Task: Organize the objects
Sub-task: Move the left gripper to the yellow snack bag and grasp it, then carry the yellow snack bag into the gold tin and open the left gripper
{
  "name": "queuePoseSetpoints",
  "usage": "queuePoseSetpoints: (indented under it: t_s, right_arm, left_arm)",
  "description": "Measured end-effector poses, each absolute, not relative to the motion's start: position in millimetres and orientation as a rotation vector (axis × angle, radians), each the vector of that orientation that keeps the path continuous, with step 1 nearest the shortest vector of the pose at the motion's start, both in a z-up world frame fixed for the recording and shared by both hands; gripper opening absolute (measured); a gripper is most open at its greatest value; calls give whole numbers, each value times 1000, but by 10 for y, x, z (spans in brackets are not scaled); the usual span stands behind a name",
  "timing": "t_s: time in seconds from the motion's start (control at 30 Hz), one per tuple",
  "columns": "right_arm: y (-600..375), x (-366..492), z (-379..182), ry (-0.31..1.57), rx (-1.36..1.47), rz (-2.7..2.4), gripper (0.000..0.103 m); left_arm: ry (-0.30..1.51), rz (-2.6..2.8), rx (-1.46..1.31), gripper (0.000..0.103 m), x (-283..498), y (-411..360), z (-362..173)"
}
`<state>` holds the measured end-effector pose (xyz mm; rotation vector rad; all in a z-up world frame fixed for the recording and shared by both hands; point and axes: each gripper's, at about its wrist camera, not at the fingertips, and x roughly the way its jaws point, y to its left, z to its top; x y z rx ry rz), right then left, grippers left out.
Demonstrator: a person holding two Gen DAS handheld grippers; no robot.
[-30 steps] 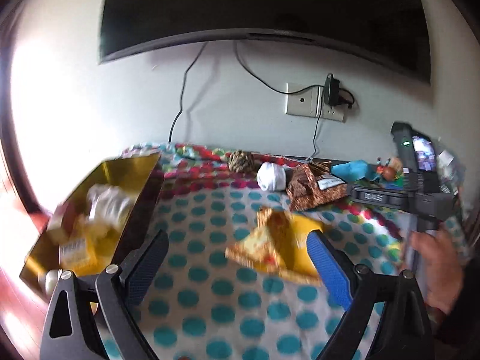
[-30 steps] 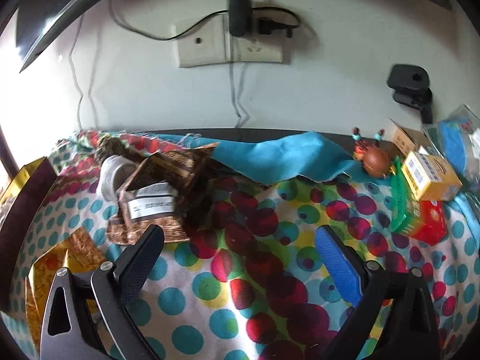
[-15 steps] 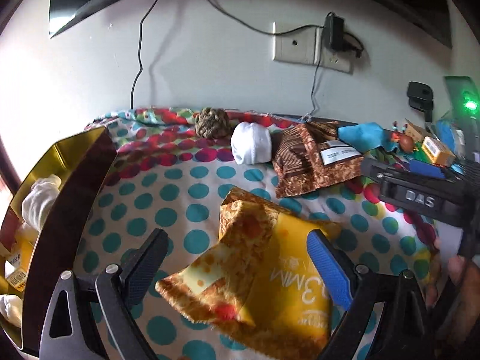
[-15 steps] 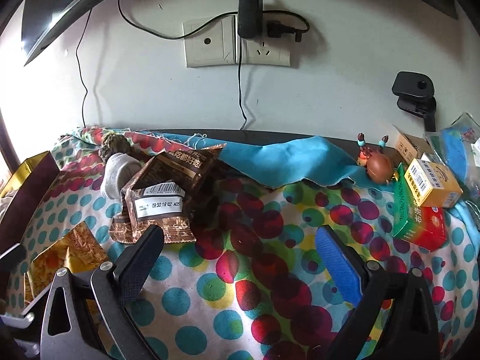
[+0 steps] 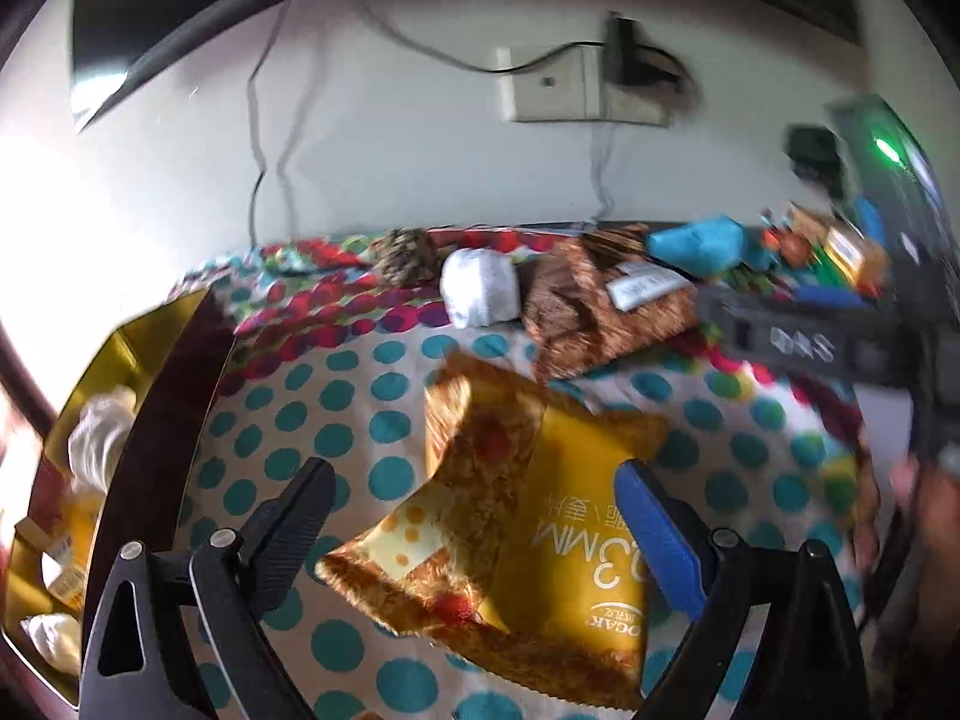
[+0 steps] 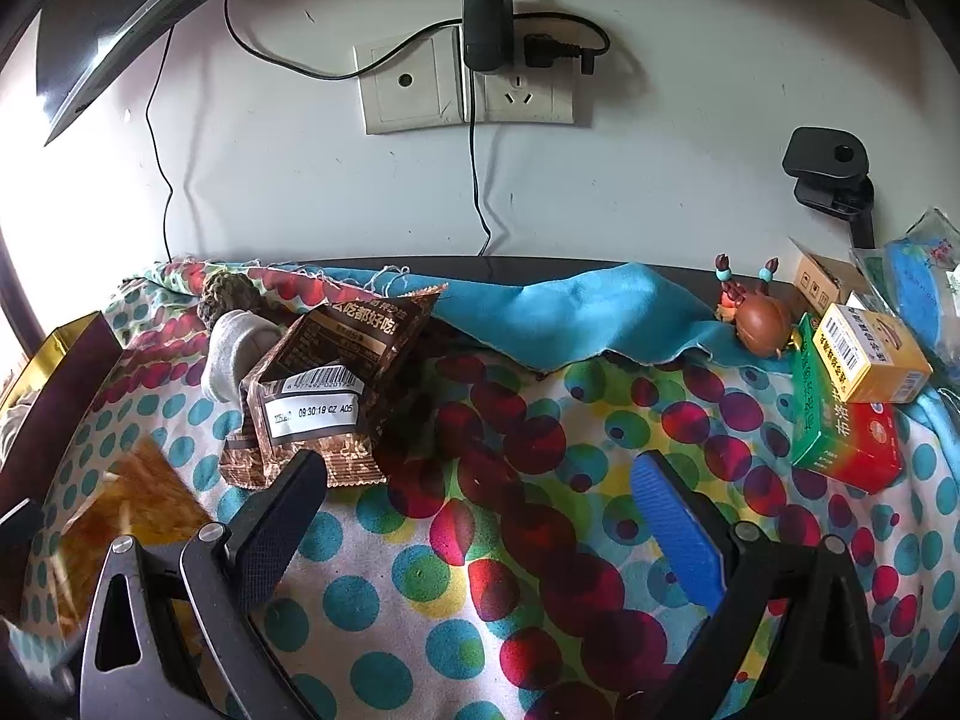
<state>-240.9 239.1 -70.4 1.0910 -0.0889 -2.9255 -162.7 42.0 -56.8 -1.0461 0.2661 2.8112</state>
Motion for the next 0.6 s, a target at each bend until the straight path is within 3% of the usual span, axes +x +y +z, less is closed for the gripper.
queuePoseSetpoints:
  t_s: [0.1,0.5,0.6]
  right_arm:
    - [2387,-2412,-707,-85,1090,-2924,102]
    - [2374,-2413,-725,-76,1098,-2922,103]
    - [2371,-2407,-724,-71,1099,-2922,103]
  left_arm:
    - [248,2755,-1088,103,-1655,416,-584]
    - [141,2509,-1279,103,-2059,242,-750]
    - [187,2552,-1235,99,-2003,307,-772]
